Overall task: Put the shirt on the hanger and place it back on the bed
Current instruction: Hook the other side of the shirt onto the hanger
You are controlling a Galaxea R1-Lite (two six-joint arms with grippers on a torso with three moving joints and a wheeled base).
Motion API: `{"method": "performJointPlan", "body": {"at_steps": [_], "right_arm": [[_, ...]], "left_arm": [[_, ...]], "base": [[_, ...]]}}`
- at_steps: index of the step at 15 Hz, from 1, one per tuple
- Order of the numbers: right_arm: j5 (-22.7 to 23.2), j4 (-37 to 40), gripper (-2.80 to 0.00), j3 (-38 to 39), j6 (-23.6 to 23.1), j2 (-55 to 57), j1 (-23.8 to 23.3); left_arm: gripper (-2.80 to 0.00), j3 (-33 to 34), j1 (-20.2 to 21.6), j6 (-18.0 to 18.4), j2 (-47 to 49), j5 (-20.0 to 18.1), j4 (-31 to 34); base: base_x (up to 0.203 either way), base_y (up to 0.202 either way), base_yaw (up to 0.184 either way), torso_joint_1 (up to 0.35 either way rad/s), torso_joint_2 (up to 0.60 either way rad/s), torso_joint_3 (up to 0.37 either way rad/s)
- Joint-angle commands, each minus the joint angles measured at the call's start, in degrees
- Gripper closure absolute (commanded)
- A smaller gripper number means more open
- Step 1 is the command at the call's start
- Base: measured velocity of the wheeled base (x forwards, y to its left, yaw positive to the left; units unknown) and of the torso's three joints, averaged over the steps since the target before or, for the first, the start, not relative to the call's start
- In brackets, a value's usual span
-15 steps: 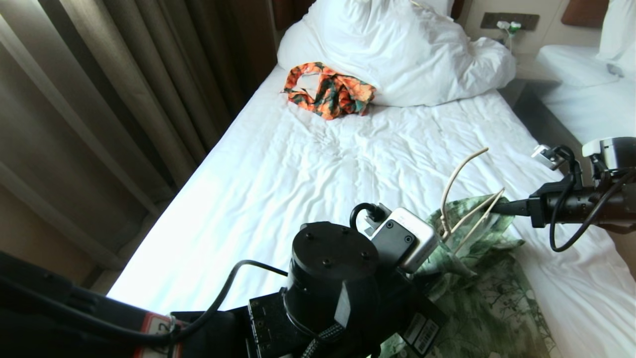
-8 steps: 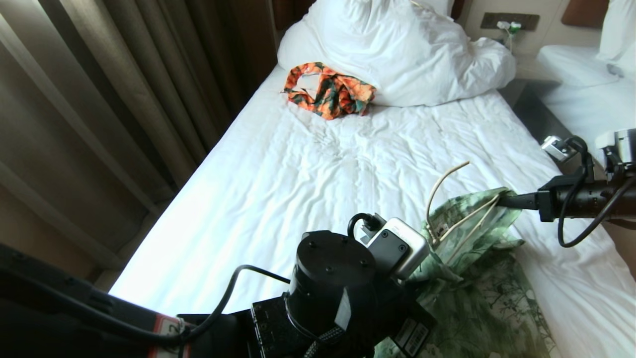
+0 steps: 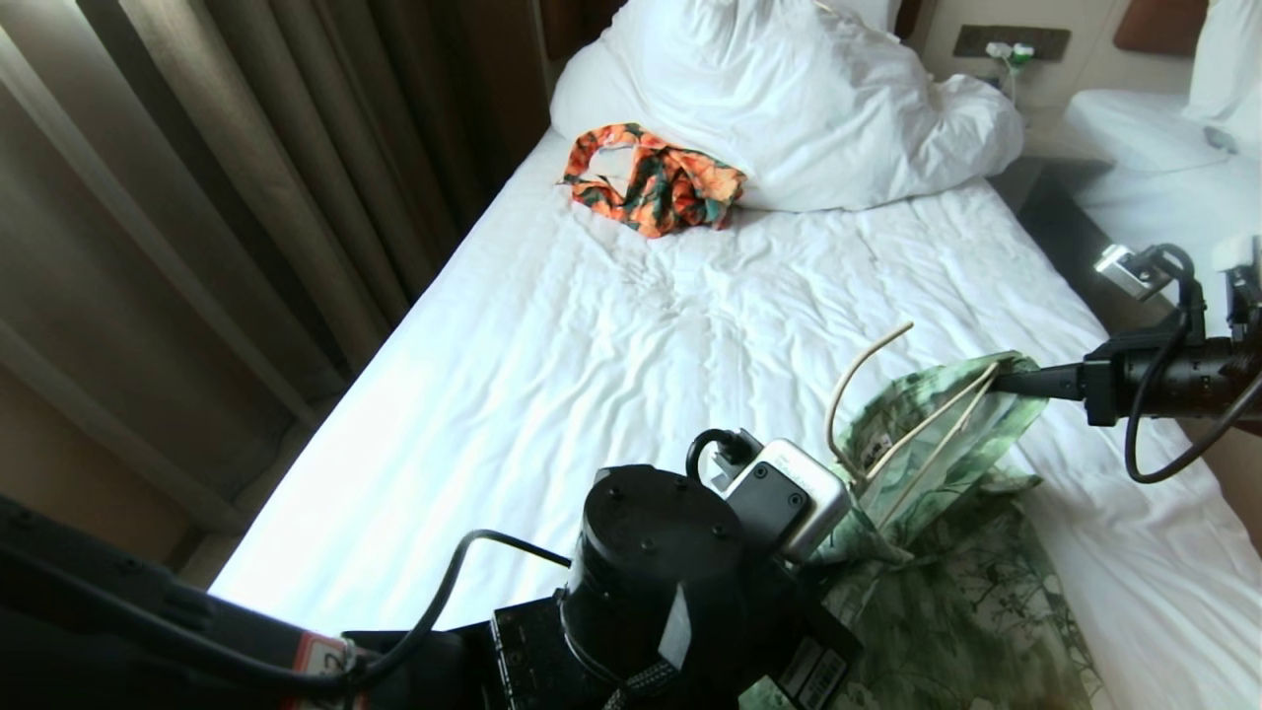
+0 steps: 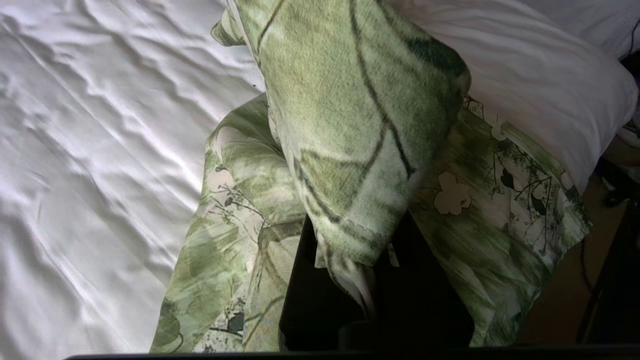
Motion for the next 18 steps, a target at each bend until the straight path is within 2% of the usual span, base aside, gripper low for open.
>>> {"method": "performJointPlan", "body": {"at_steps": [1, 5, 14, 18], "right_arm": [[0.15, -0.12, 0.0, -0.08, -0.16, 0.61, -0.01], [-0.9, -0.49, 0.0, -0.71, -0.24, 1.9, 0.17], [-0.29, 0.03, 0.0, 0.31, -0.07, -2.67, 0.16], [0.14, 0.2, 0.0, 1.49, 0.05, -7.26, 2.51]], "left_arm": [[0.0, 0.98, -0.72, 0.06, -0.88, 0.27, -0.29], [0.0, 3.25, -1.35, -0.03, -0.17, 0.2, -0.3], [0.0, 0.61, 0.14, -0.12, 3.52, 0.2, -0.3], [0.0, -1.18, 0.92, -0.42, 3.44, 0.07, -0.3]], "base": [[0.0, 0.0, 0.0, 0.0, 0.0, 0.0], [0.0, 0.0, 0.0, 0.0, 0.0, 0.0], [0.0, 0.0, 0.0, 0.0, 0.0, 0.0], [0.0, 0.0, 0.0, 0.0, 0.0, 0.0]]}}
